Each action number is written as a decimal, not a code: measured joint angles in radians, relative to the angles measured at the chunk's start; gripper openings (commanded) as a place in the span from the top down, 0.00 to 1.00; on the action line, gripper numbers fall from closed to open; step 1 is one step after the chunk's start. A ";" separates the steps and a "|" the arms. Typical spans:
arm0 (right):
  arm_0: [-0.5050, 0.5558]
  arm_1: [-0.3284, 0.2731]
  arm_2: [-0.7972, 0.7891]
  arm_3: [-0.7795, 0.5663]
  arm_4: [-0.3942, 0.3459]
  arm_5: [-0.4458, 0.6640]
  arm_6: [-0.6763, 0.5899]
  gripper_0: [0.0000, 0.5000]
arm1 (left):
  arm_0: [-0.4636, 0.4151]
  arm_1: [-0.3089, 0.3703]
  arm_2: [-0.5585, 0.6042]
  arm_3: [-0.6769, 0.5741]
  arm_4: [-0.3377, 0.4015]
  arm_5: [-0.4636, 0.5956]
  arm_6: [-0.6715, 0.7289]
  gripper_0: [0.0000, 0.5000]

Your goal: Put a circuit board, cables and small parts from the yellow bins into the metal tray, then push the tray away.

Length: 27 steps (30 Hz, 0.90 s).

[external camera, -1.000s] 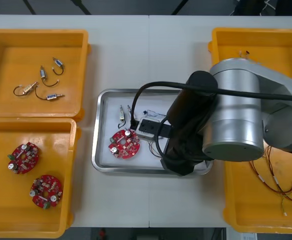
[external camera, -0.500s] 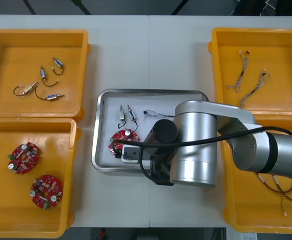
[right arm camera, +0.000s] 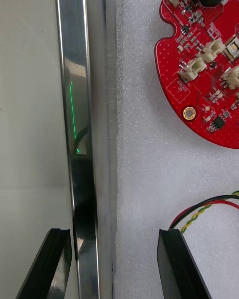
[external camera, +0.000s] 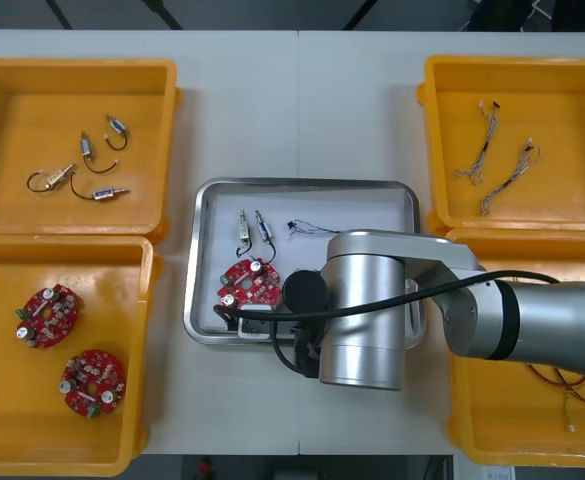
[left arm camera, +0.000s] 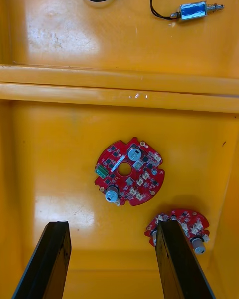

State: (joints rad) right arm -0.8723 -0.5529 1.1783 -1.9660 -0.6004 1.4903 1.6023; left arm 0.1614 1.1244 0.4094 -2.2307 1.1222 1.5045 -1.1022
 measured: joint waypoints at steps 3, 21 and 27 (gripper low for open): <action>0.000 0.007 0.009 0.006 0.011 0.000 0.000 0.00 | 0.009 0.000 0.000 -0.007 -0.008 0.000 0.000 0.00; 0.000 0.010 0.017 0.006 0.015 -0.038 0.000 1.00 | 0.018 0.003 -0.004 -0.015 -0.027 -0.005 0.000 0.00; 0.000 0.009 0.018 0.006 0.044 -0.041 0.000 1.00 | 0.018 0.003 -0.012 -0.015 -0.028 -0.012 0.000 0.00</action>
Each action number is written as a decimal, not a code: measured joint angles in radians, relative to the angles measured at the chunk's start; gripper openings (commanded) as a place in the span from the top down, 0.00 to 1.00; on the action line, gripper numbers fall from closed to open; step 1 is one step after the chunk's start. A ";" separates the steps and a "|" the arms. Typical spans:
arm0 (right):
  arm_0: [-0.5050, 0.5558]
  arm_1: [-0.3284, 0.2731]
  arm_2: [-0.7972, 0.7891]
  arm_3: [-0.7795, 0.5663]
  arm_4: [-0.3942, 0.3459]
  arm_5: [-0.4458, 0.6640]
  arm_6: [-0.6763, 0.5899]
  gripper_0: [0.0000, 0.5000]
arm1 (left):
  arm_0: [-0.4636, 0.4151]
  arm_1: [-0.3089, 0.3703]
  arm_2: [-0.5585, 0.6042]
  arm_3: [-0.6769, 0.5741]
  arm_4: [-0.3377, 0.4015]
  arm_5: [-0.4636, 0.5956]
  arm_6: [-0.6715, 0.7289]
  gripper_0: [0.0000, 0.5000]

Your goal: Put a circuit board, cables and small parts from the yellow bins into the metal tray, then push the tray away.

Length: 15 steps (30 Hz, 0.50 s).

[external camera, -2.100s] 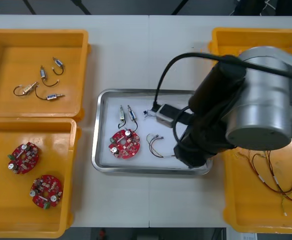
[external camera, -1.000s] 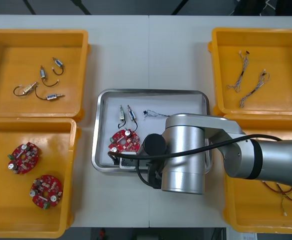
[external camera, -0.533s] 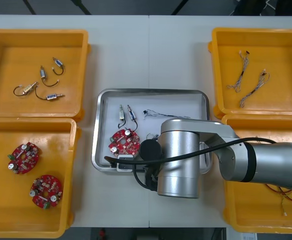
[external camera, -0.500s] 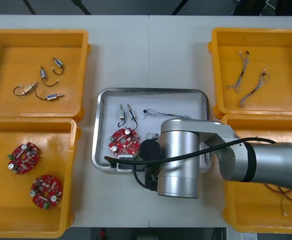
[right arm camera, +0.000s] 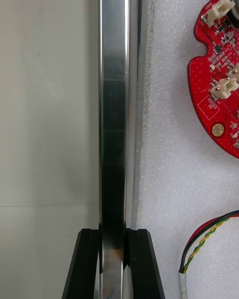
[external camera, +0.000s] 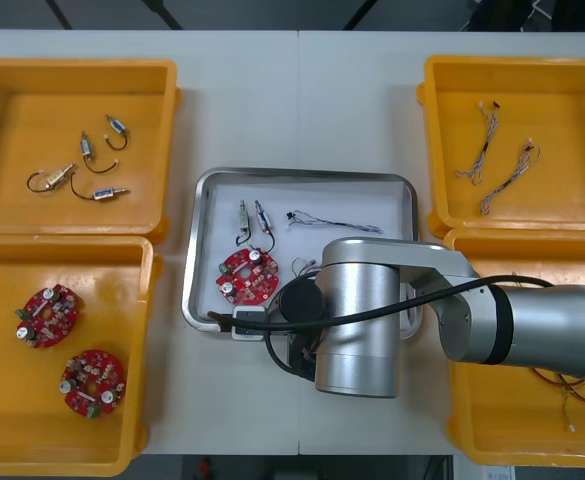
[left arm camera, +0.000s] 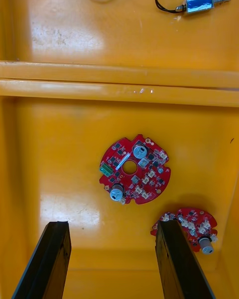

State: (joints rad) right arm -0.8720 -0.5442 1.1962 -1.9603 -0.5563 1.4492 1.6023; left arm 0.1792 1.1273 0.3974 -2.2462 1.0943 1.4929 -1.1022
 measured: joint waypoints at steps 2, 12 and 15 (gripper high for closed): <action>0.000 -0.003 0.000 0.000 0.004 -0.012 0.000 1.00 | 0.000 0.000 -0.005 0.000 -0.003 -0.006 0.000 0.00; -0.030 -0.048 0.004 -0.001 0.018 -0.062 0.001 1.00 | 0.000 0.000 -0.015 0.000 -0.007 -0.010 0.000 0.00; -0.052 -0.059 0.007 0.000 0.018 -0.062 0.029 1.00 | 0.000 0.000 -0.015 0.000 -0.008 -0.010 0.000 0.00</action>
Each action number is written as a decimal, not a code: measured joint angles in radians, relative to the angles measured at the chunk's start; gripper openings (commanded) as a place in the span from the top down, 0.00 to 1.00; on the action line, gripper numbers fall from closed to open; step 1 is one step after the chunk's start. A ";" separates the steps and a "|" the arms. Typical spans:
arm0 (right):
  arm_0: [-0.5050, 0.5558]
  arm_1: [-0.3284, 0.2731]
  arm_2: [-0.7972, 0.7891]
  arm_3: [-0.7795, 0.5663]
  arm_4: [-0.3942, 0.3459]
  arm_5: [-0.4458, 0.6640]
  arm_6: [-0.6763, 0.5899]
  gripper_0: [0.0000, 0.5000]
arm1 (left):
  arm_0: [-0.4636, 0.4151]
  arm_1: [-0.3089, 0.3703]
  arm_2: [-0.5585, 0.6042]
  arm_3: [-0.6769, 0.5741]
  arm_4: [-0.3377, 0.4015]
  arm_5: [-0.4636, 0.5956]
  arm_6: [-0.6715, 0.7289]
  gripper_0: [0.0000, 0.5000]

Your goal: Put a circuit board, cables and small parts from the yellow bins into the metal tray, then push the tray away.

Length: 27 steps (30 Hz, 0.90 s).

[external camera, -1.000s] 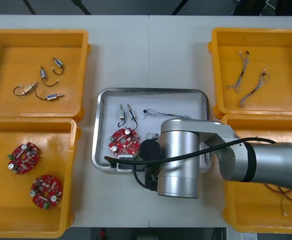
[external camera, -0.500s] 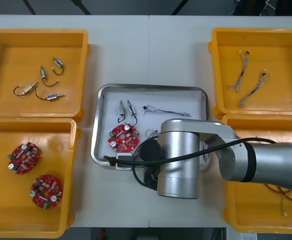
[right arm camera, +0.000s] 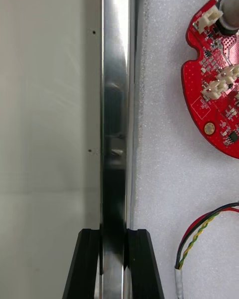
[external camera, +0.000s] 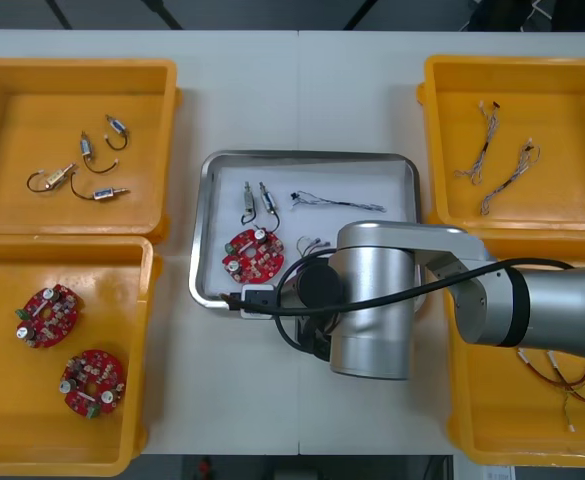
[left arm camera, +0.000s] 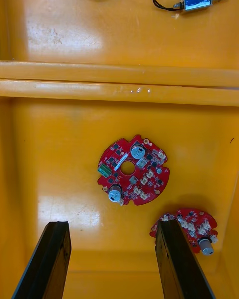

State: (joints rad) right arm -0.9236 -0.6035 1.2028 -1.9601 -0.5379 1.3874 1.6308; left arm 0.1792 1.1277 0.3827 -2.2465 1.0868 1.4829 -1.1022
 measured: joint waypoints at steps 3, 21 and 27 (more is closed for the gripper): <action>-0.021 -0.005 0.000 0.010 0.000 -0.009 0.039 1.00 | 0.000 0.000 0.000 0.000 0.000 0.000 0.000 0.00; -0.133 -0.004 0.004 0.203 0.000 -0.162 0.152 1.00 | 0.000 0.000 0.000 0.000 -0.001 0.000 0.000 0.00; -0.183 0.000 0.004 0.290 -0.037 -0.216 0.152 1.00 | 0.000 0.000 0.000 0.000 -0.001 0.000 0.000 0.00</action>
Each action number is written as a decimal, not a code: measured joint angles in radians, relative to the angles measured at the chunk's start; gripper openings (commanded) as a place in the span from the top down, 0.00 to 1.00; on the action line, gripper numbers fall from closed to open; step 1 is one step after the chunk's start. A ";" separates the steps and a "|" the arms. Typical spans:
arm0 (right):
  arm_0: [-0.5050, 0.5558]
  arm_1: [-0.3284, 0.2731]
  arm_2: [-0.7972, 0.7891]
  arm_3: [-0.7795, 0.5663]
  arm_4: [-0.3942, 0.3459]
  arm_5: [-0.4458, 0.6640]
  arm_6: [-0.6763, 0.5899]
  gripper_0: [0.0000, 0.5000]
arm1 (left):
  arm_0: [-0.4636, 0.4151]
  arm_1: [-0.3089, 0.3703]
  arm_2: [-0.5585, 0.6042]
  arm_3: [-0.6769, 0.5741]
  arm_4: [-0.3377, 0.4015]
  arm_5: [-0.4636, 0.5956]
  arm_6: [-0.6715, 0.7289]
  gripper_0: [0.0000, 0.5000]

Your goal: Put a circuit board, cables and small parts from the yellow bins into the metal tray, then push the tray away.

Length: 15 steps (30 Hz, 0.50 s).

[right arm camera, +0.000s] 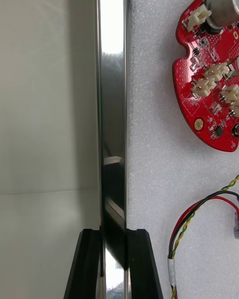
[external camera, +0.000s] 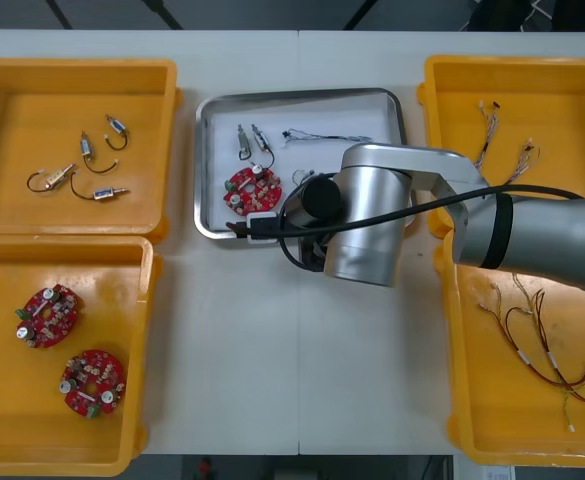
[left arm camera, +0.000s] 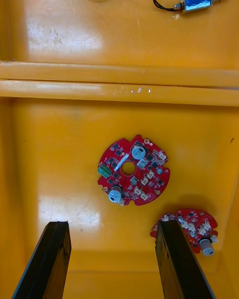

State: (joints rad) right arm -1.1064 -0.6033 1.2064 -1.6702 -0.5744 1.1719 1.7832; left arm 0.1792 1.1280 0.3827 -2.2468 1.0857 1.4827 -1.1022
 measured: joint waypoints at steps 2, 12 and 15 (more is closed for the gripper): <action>-0.018 0.005 0.000 0.034 -0.012 -0.015 0.001 1.00 | 0.000 0.000 0.000 0.000 0.000 0.000 0.000 0.00; -0.091 0.049 0.000 0.192 -0.020 -0.060 0.057 1.00 | 0.000 0.000 0.000 -0.001 0.000 0.000 0.000 0.00; -0.106 0.058 0.001 0.222 -0.022 -0.066 0.058 1.00 | 0.000 0.000 0.000 -0.001 0.000 0.000 0.000 0.00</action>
State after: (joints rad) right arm -1.2127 -0.5451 1.2071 -1.4479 -0.5963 1.1063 1.8410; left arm 0.1794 1.1280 0.3827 -2.2474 1.0854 1.4826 -1.1022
